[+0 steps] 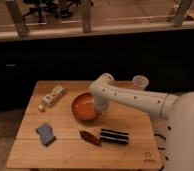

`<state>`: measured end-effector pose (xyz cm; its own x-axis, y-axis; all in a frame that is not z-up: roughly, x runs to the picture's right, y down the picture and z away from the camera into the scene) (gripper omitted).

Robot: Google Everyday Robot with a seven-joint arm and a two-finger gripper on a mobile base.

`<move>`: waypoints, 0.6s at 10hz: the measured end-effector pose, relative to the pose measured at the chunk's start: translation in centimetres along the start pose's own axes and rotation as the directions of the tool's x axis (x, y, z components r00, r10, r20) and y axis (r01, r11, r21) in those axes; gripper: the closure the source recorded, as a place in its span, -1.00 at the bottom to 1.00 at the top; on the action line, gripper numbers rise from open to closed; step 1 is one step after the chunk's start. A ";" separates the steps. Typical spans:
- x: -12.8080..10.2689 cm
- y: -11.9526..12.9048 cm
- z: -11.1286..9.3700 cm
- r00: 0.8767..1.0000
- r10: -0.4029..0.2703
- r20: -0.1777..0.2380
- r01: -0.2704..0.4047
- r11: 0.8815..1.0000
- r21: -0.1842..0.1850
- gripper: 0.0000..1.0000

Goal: Drag the ceramic bowl in a circle

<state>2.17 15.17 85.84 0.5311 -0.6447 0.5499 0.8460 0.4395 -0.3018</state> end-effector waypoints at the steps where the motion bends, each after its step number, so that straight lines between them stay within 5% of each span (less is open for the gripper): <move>1: 0.1 -0.4 -0.3 1.000 -0.004 0.000 0.004 1.000 0.002 0.97; 6: 0.4 -3.6 -0.9 0.999 -0.039 0.003 0.039 0.999 0.011 0.97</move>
<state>-0.60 12.79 86.47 0.4978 -0.6595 0.5632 0.8653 0.4210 -0.2719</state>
